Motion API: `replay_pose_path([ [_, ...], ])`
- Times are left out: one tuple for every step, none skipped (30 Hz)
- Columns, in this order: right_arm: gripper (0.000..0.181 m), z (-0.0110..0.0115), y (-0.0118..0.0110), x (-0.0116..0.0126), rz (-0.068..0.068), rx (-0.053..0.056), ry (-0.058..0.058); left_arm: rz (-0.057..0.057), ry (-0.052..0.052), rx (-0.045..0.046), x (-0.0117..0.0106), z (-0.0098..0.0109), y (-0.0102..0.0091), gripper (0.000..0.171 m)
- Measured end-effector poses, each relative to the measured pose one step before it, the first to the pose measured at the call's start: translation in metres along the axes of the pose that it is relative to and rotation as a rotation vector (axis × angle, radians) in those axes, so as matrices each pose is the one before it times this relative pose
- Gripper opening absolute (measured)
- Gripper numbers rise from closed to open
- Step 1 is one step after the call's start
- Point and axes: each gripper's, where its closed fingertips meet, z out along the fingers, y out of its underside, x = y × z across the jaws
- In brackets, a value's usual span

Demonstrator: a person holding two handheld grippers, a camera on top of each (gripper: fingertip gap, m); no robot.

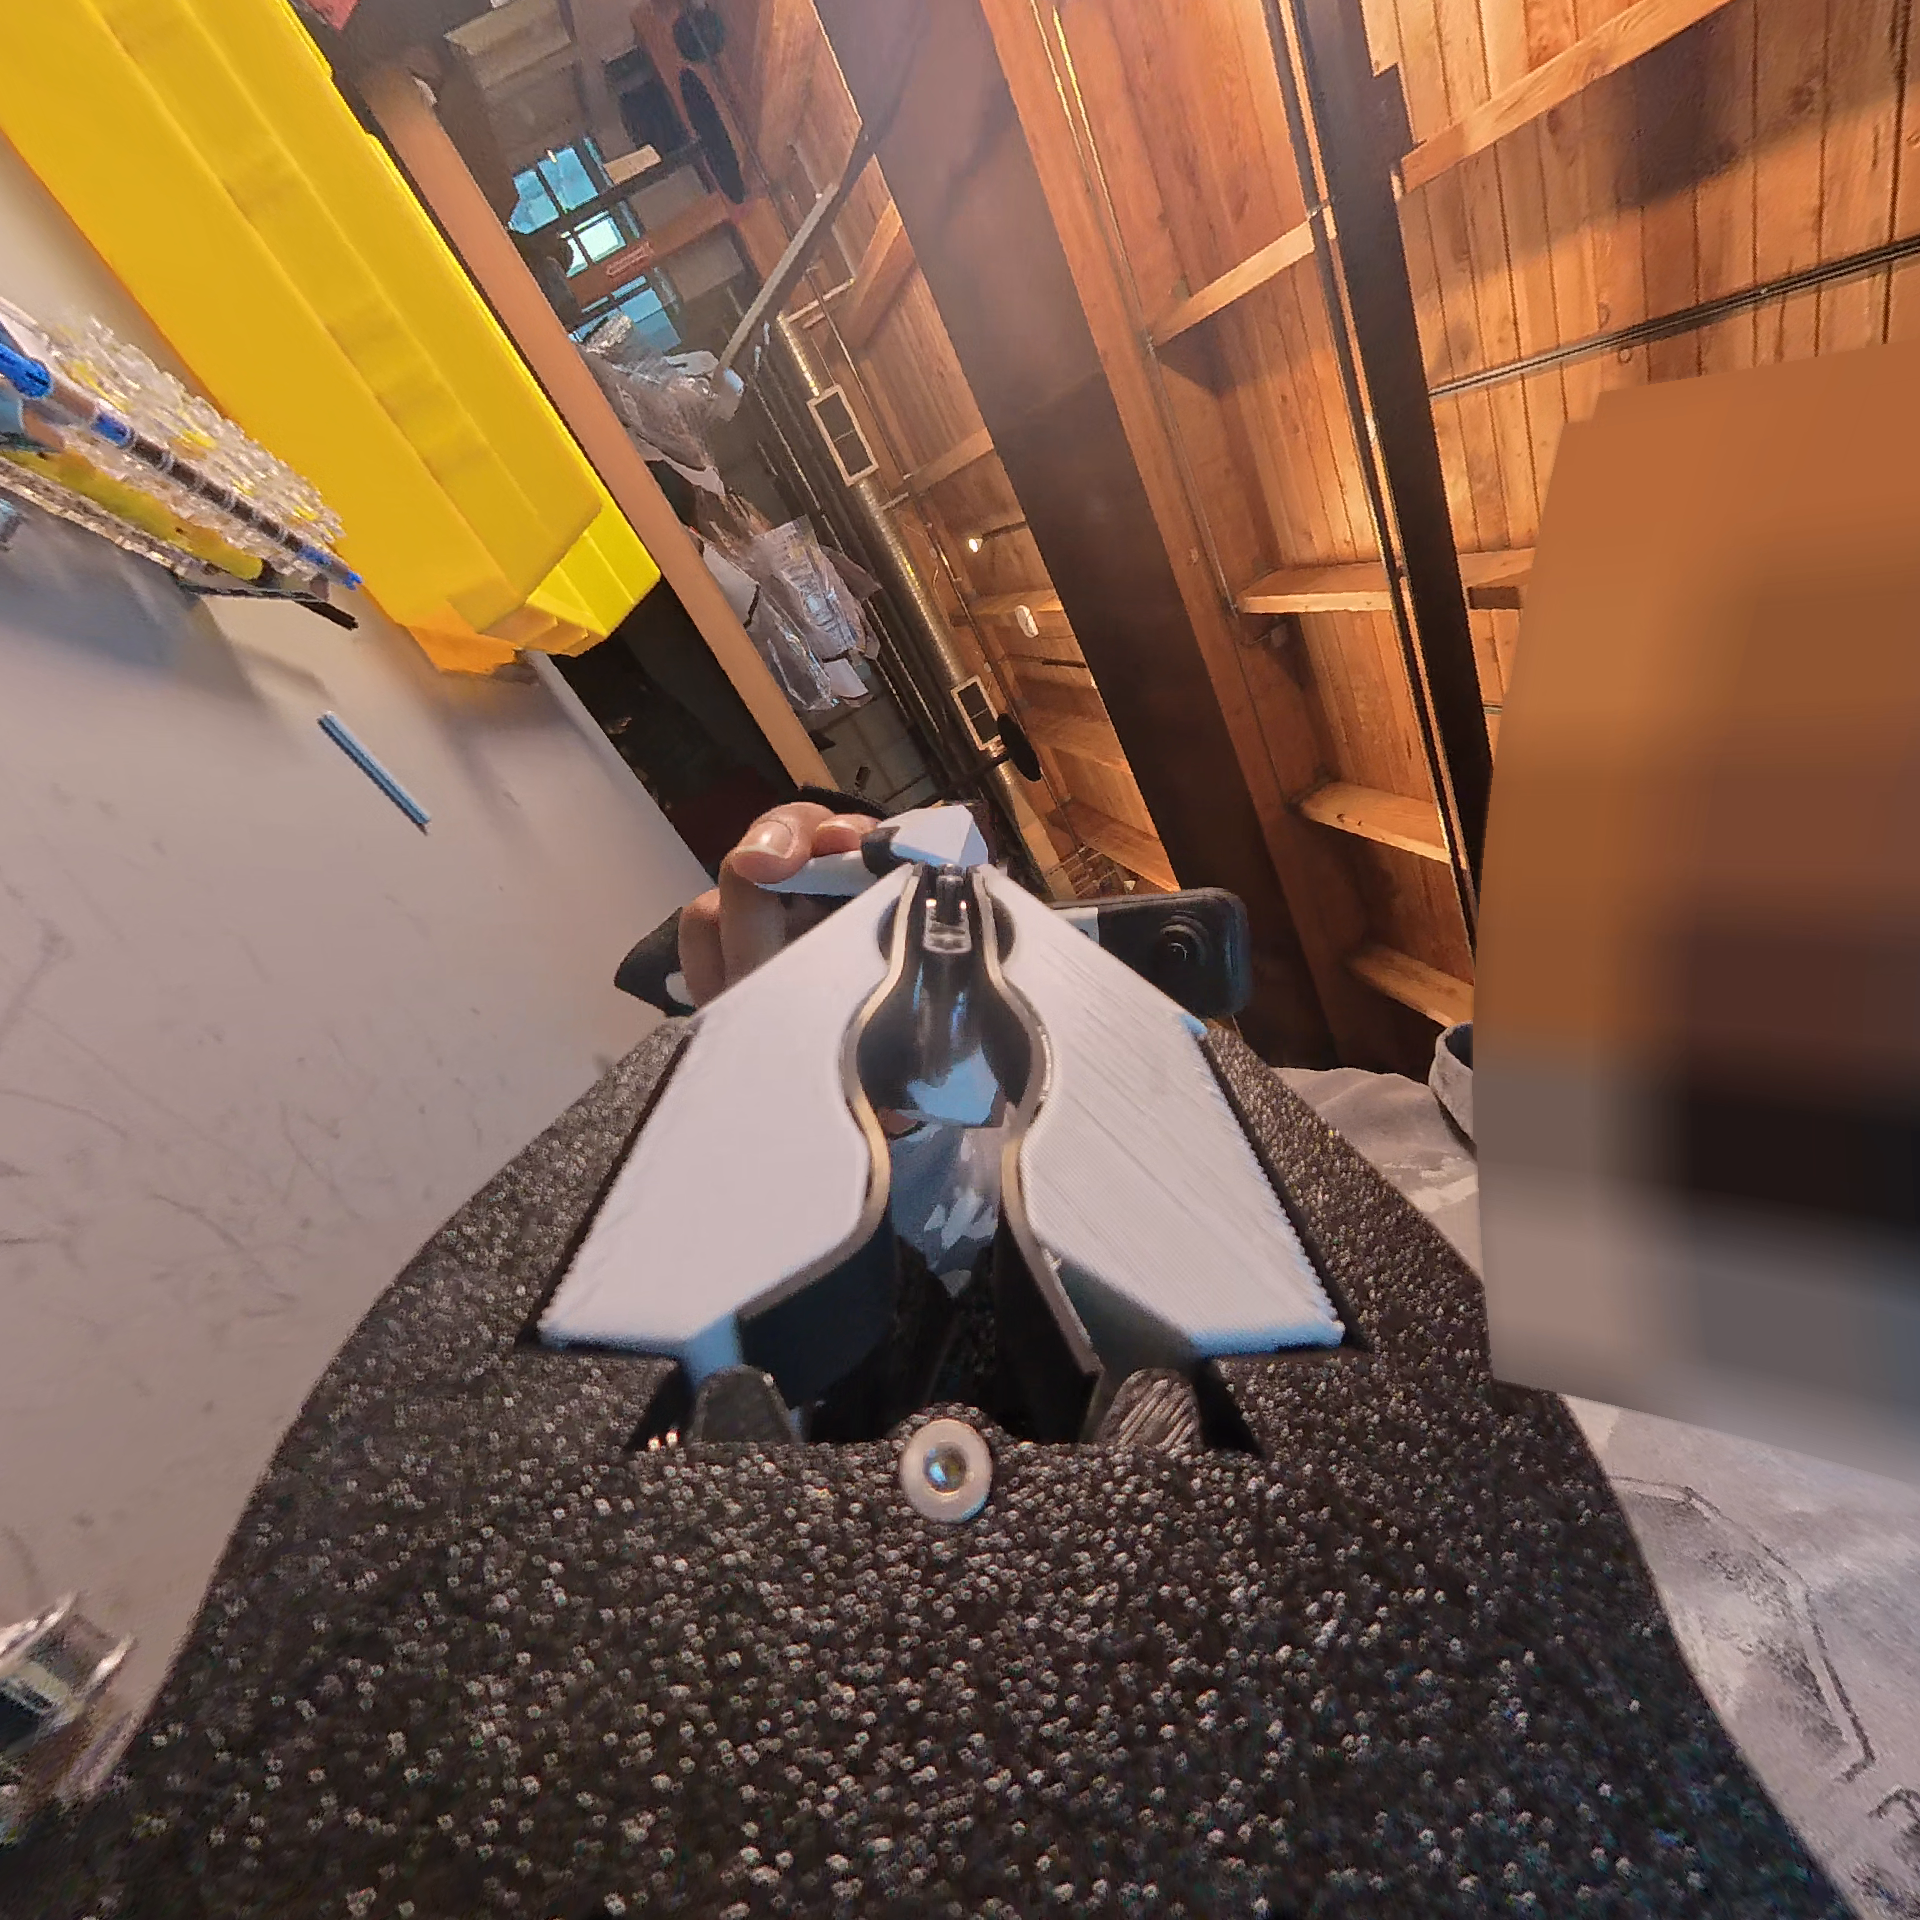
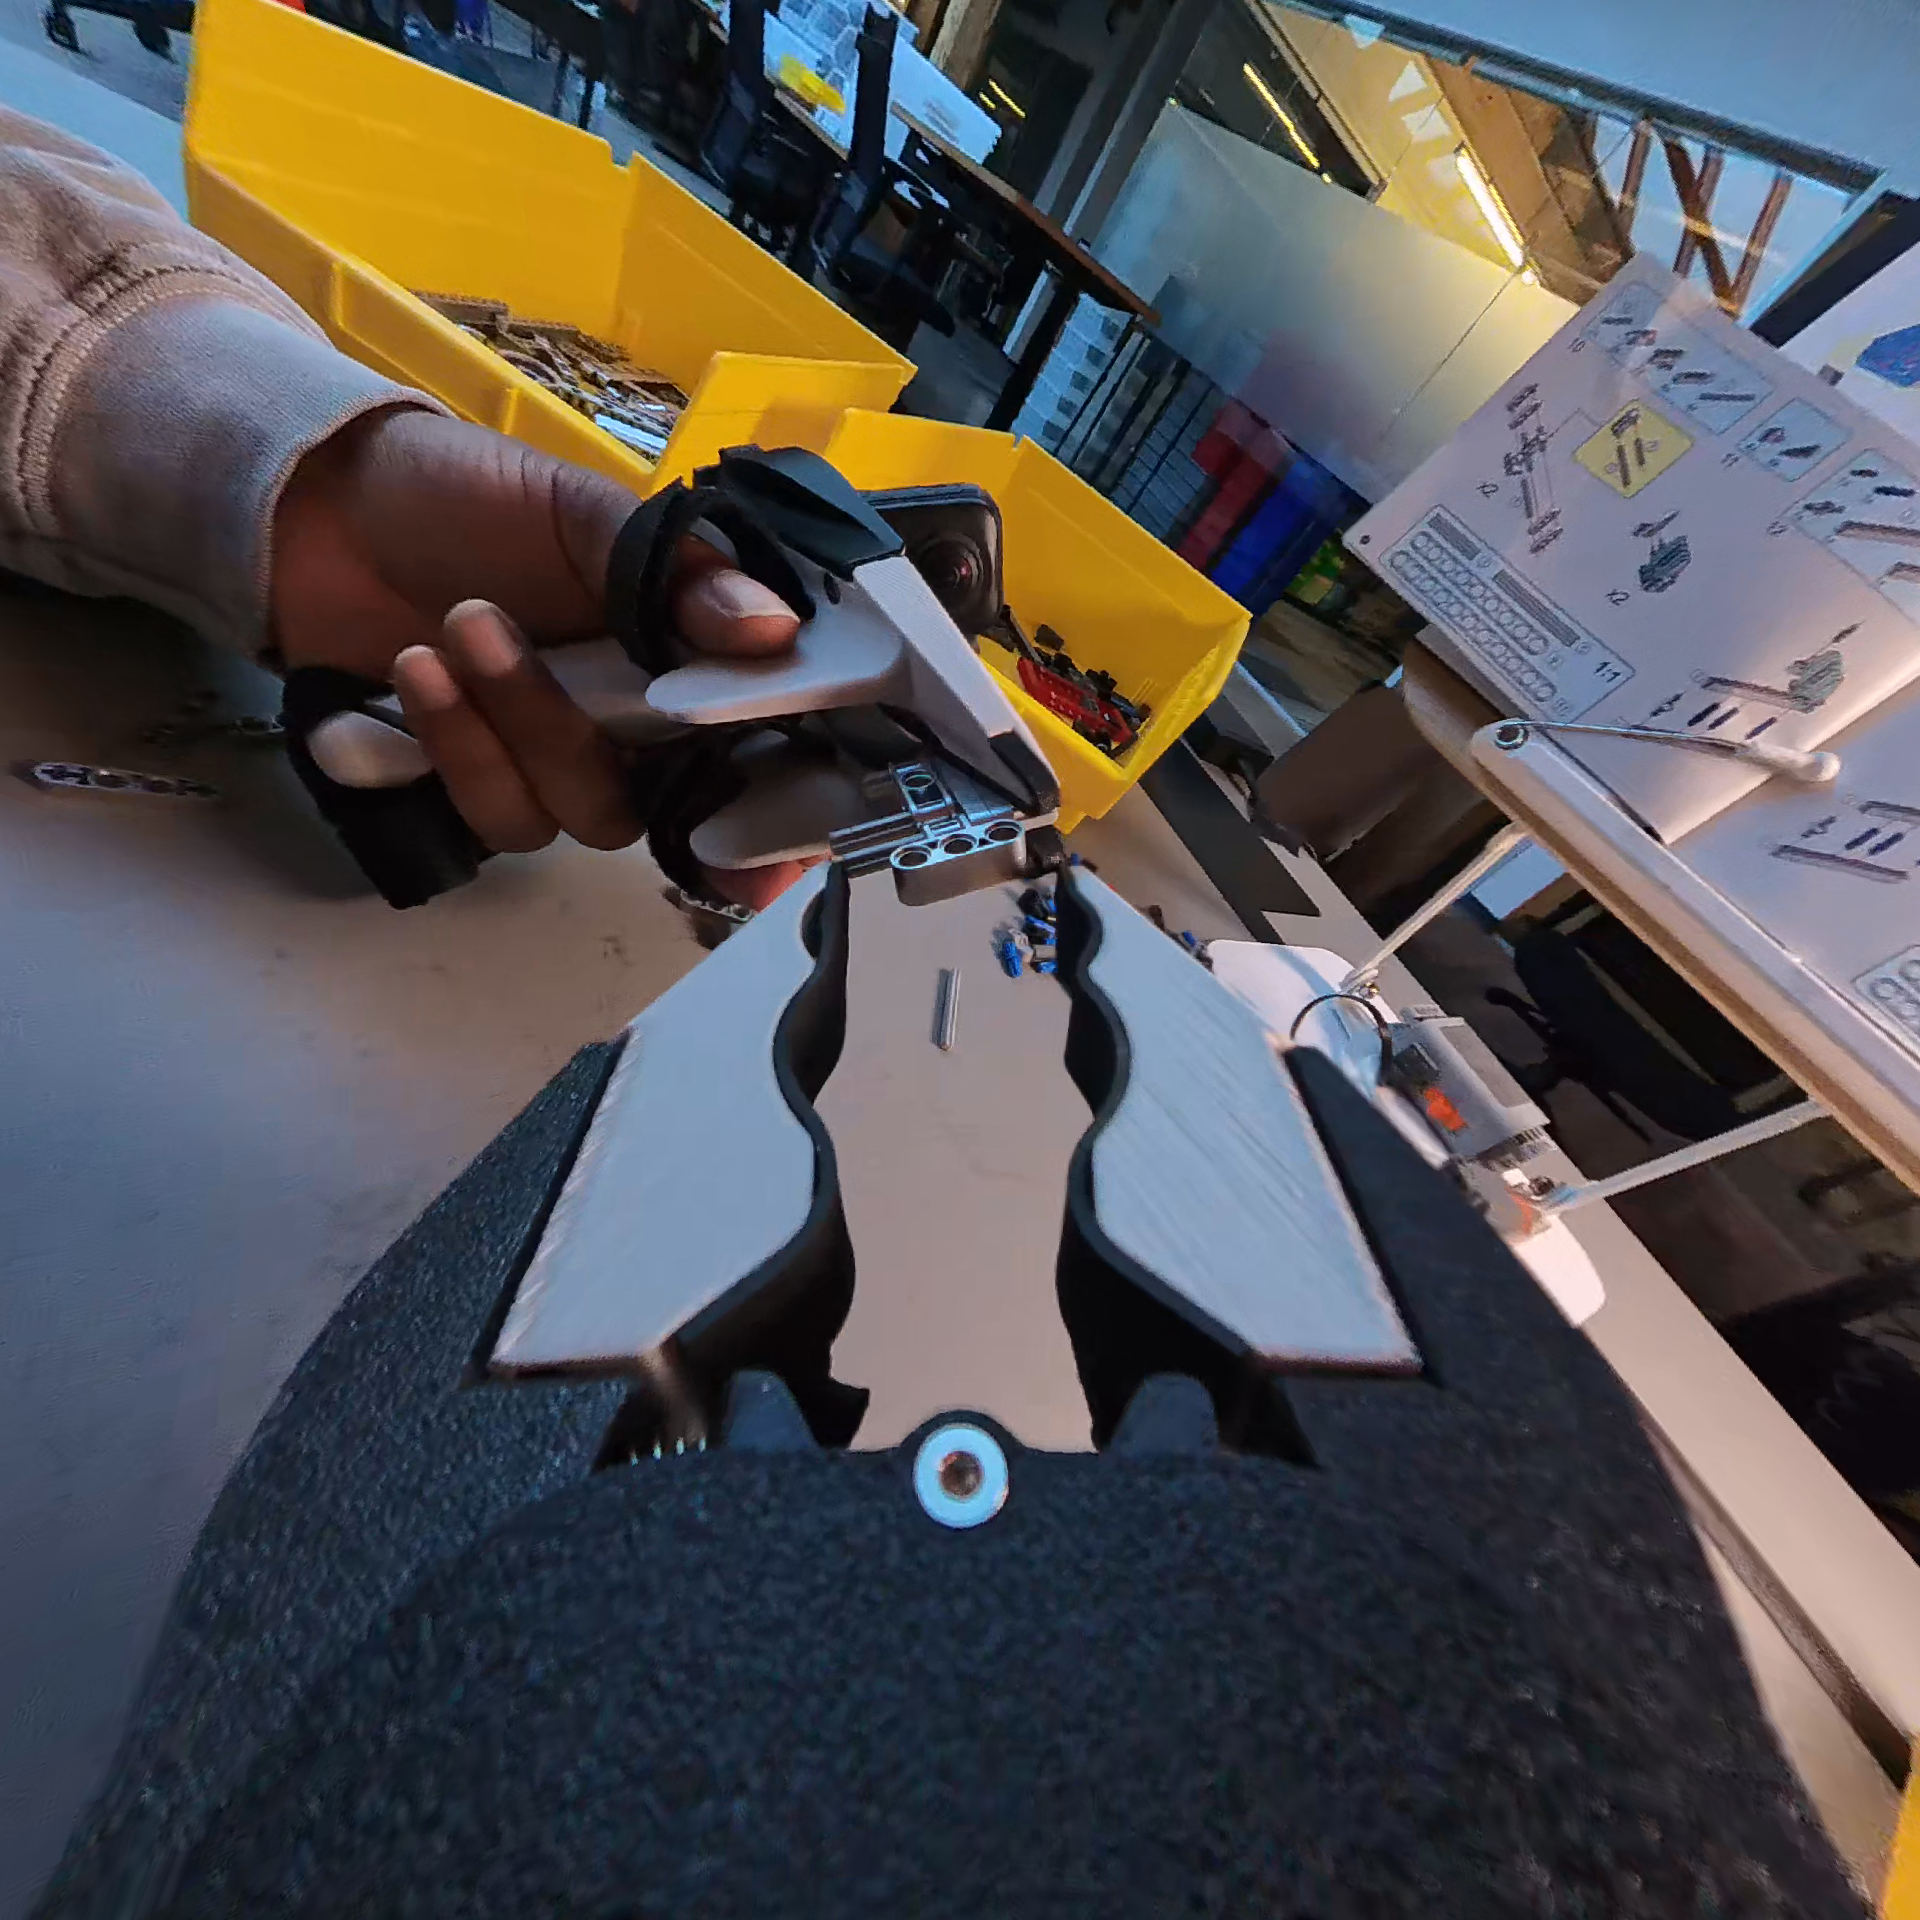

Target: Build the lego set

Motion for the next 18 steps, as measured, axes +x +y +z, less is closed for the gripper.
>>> replay_pose_path([
  [0.037, -0.00054, 0.00106, -0.00047, 0.007, -0.0029, -0.01, 0.0079, -0.0071, -0.00484, -0.00069, -0.00004, 0.0005, 0.005],
  [0.036, -0.00071, 0.00063, -0.00034, -0.0074, -0.001, -0.0007, 0.0014, -0.0007, -0.00505, -0.00016, 0.00005, 0.00064, 0.005],
  [0.036, -0.00034, 0.00023, -0.00022, -0.0128, -0.0004, 0.0032, -0.0038, 0.0027, -0.00233, 0.00009, 0.00004, 0.00031, 0.006],
  [0.035, -0.00006, 0.00051, -0.00028, -0.0059, -0.0035, 0.0012, -0.0025, -0.0014, -0.00039, -0.00057, -0.00027, 0.00018, 0.006],
  [0.035, 0.00019, 0.00124, -0.00035, -0.0009, -0.0068, -0.0036, 0.0013, -0.0068, -0.00085, -0.00121, -0.0003, 0.0001, 0.006],
  [0.035, 0.0001, 0.0013, -0.00004, -0.0042, -0.0057, 0.0002, 0.0026, -0.0084, 0.00151, -0.00118, -0.00033, -0.00045, 0.006],
  [0.034, -0.00015, 0.00019, 0.00035, -0.01, 0.0004, 0.0059, 0.0014, -0.0052, -0.00137, -0.0006, -0.0003, -0.00022, 0.006],
  [0.036, 0.00006, 0.0004, 0.00022, -0.0116, -0.0029, 0.0071, 0.0006, -0.0094, -0.01162, -0.00113, -0.00009, 0.00121, 0.006],
  [0.04, 0.00025, 0.00043, -0.00018, -0.0128, -0.005, 0.0055, 0.007, -0.016, -0.01353, -0.00211, 0.00023, 0.00186, 0.005],
  [0.041, 0.0002, -0.00018, -0.00133, -0.0155, 0.0001, -0.0006, 0.0059, -0.0118, -0.00954, -0.0014, 0.00037, 0.00173, 0.005],
  [0.039, 0.00003, -0.00056, -0.00193, -0.015, 0.0032, -0.0047, -0.0062, 0.0023, -0.00483, 0.0002, 0.00058, 0.00106, 0.005],
  [0.038, -0.00001, -0.0006, -0.00091, -0.0076, 0.0015, -0.0001, -0.0136, 0.0092, 0.00061, 0.00069, 0.00018, 0.00039, 0.005],
  [0.038, -0.00044, -0.00049, -0.00016, -0.0004, 0.0017, -0.0015, -0.0148, 0.0075, 0.0012, 0.00009, 0.00001, 0.00021, 0.005],
  [0.038, -0.0001, 0.00039, -0.00025, 0.0075, -0.002, -0.0053, -0.0124, 0.0009, 0.00176, -0.00078, -0.0002, -0.00005, 0.006],
  [0.037, 0.00027, 0.00127, 0.00054, 0.0056, -0.0062, 0.0025, -0.0089, -0.0067, 0.00309, -0.0018, -0.00031, -0.00028, 0.006],
  [0.031, 0.00008, 0.00161, 0.00362, -0.005, -0.0072, 0.0271, -0.0069, -0.0099, 0.00395, -0.0022, -0.00041, -0.0001, 0.006],
  [0.031, 0.00001, 0.00088, 0.00102, -0.0138, -0.0033, 0.009, -0.0087, -0.0061, 0.00935, -0.0017, -0.00068, -0.00115, 0.006],
  [0.031, 0.00039, 0.0009, -0.00008, 0.0004, -0.0032, 0.0002, -0.0068, -0.0035, 0.00863, -0.00116, -0.00068, -0.00111, 0.006],
])
